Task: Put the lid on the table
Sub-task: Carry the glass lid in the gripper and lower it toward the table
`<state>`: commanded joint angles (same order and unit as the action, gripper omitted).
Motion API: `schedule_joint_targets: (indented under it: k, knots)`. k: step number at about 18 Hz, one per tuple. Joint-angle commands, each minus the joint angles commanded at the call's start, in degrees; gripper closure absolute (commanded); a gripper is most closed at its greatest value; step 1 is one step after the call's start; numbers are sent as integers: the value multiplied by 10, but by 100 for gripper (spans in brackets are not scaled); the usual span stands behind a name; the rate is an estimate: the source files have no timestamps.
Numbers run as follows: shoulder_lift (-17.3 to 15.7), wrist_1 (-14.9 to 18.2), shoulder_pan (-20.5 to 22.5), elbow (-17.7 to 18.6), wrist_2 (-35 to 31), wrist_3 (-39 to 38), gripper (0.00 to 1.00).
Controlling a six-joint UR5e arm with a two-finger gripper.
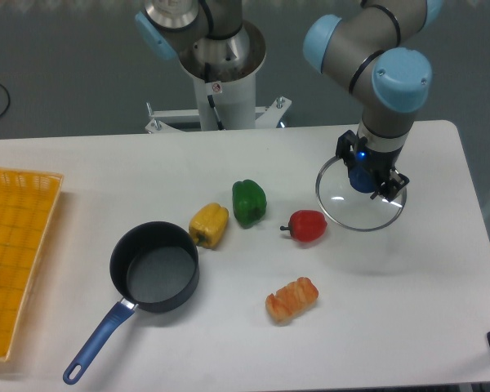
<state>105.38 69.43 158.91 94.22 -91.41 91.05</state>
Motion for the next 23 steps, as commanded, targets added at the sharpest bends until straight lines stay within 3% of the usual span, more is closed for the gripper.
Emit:
schedule_joint_targets:
  k: [13,23]
  knots:
    - [4,-3,20,-6,2,30,36]
    - [37,-10,49,-25,2,87,36]
